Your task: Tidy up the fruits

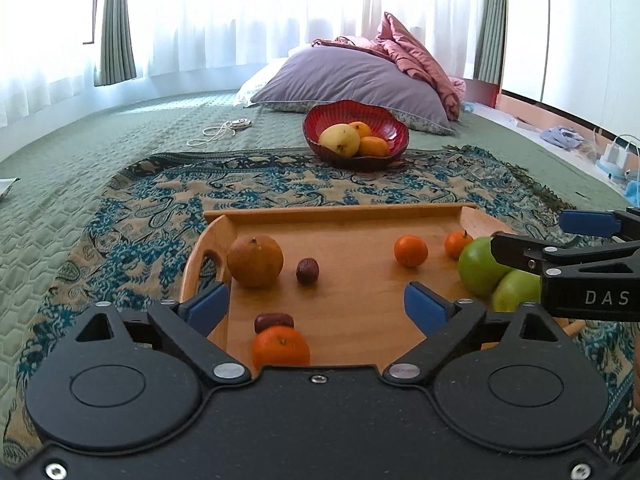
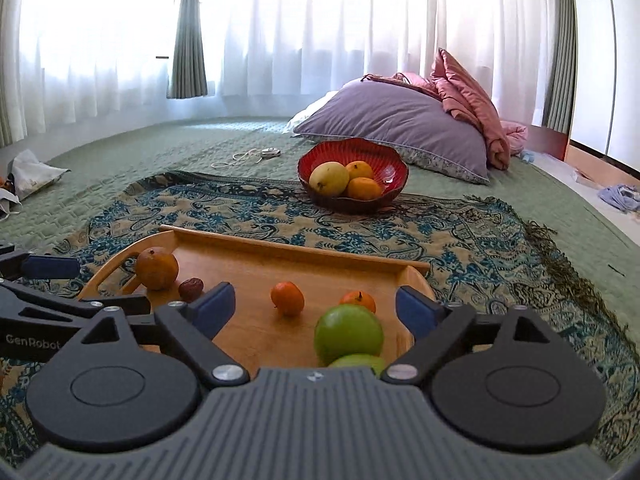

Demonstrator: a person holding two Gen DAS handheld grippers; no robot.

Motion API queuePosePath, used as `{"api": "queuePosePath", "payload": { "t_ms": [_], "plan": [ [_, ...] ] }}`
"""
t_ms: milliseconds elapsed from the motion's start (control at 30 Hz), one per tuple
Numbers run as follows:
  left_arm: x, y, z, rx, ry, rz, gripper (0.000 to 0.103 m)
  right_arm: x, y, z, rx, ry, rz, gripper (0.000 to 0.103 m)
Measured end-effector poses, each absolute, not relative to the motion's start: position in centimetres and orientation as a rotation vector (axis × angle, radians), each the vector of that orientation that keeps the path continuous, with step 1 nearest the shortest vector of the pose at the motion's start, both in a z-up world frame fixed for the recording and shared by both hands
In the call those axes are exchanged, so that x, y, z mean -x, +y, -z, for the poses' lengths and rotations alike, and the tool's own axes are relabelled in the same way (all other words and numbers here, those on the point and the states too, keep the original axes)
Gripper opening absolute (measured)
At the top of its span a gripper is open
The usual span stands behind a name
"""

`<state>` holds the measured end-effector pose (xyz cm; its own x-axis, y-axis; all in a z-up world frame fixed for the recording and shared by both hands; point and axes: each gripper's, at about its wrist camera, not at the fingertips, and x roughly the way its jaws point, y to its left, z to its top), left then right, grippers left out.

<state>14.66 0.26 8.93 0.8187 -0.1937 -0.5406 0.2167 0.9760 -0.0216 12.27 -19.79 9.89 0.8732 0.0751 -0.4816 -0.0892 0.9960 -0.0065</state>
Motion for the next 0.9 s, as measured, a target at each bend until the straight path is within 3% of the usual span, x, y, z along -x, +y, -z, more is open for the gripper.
{"api": "queuePosePath", "payload": {
  "t_ms": [133,900],
  "plan": [
    [-13.5,0.4,-8.2,-0.034,0.571,0.213,0.096,-10.8,-19.8,-9.1,0.02,0.474,-0.085,0.103],
    [-10.7,1.6,-3.1,-0.024,0.595,0.158,0.102,-5.6,-18.8,-3.7,-0.009,0.431,-0.052,0.103]
  ]
}}
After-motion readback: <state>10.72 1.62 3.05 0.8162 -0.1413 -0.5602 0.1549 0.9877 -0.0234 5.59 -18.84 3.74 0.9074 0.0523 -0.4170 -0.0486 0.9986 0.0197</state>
